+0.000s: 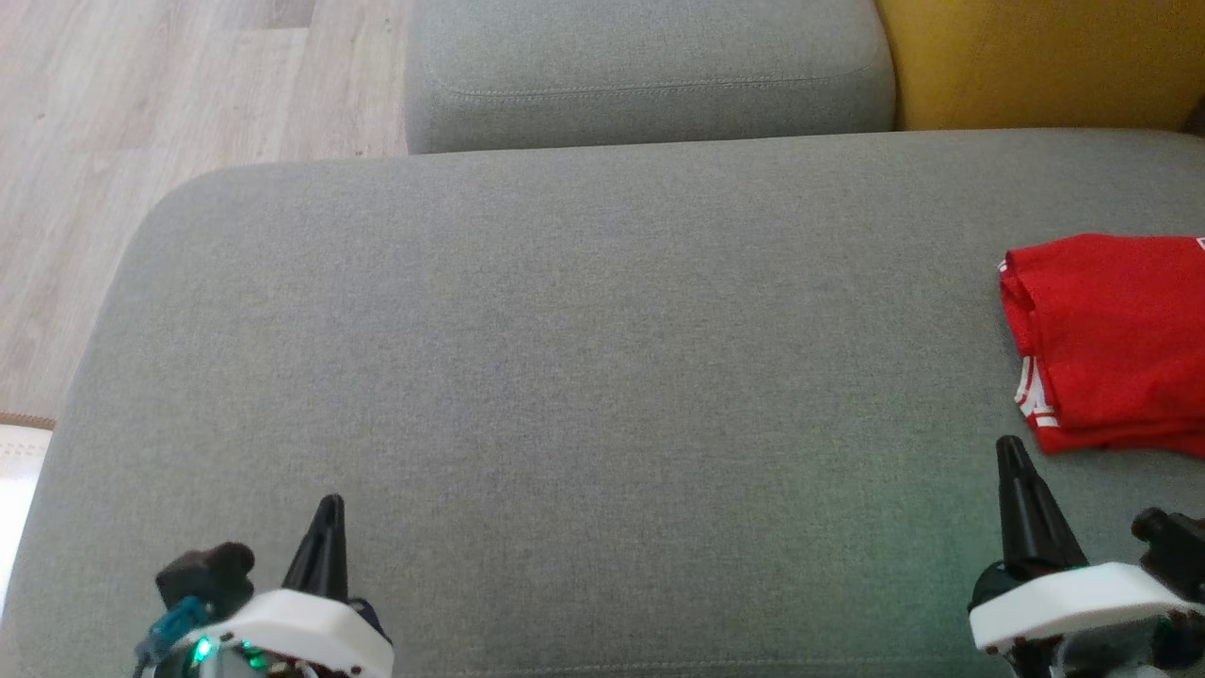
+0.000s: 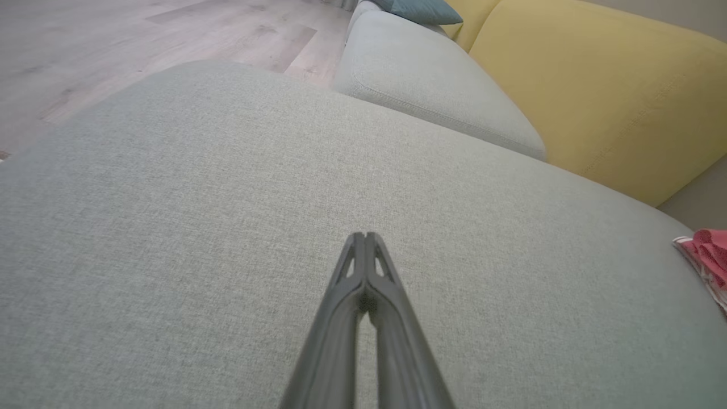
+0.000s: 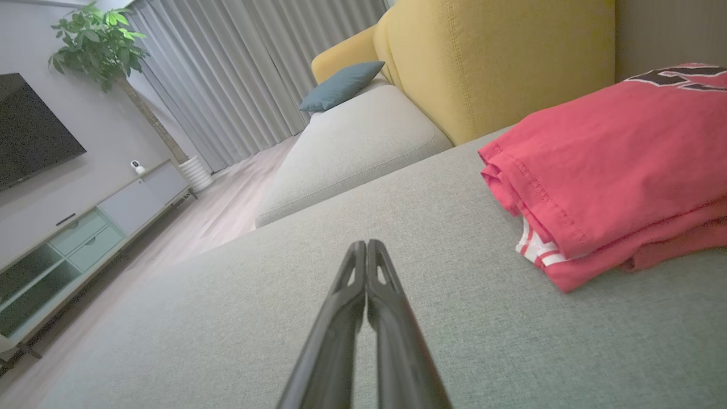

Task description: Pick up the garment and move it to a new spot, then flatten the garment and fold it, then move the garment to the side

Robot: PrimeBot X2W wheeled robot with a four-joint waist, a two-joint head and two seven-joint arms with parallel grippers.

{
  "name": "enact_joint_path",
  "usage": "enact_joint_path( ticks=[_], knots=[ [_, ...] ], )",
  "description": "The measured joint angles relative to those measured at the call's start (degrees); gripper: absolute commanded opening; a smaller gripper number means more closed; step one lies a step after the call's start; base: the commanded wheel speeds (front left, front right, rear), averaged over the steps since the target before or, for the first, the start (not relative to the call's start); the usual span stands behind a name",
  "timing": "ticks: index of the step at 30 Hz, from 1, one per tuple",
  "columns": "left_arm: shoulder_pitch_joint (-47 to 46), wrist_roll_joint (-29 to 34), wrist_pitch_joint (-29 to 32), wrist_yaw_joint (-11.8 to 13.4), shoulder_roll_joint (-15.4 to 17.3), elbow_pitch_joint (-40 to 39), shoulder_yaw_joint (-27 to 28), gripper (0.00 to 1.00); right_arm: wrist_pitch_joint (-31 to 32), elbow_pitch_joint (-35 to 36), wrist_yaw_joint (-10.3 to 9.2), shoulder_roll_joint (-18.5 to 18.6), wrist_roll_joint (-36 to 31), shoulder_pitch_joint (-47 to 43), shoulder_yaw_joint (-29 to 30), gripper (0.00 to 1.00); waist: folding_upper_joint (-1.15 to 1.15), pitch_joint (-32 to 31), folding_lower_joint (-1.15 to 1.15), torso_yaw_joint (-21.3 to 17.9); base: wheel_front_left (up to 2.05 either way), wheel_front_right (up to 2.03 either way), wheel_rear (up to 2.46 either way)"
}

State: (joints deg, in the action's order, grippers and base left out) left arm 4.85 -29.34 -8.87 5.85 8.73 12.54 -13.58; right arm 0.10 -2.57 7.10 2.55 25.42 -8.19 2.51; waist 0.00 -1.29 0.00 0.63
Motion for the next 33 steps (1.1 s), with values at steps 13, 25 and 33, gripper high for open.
enact_joint_path(
  ticks=[13, 25, 33],
  knots=[
    [-0.88, -8.81, 1.81, -1.91, -0.57, 0.47, 2.27, 0.00, 0.53, -1.79, 0.00, 0.03, 9.55, 1.26, 0.12, 0.00, 0.00, 0.20, 0.00, -0.09, 0.00, 0.00, 0.00],
    [-1.79, -15.79, 3.33, -3.18, -1.29, 0.73, 3.97, 0.00, 1.01, -3.23, 0.00, 0.07, 17.02, 2.46, 0.42, 0.00, 0.00, 0.37, 0.00, -0.16, 0.00, 0.00, 0.00],
    [-2.04, -20.89, 4.58, -4.39, -1.59, 0.84, 5.35, 0.00, 1.51, -4.26, 0.00, 0.11, 22.46, 3.45, 0.73, 0.00, 0.00, 0.49, 0.00, -0.21, 0.00, 0.00, 0.00]
  ],
)
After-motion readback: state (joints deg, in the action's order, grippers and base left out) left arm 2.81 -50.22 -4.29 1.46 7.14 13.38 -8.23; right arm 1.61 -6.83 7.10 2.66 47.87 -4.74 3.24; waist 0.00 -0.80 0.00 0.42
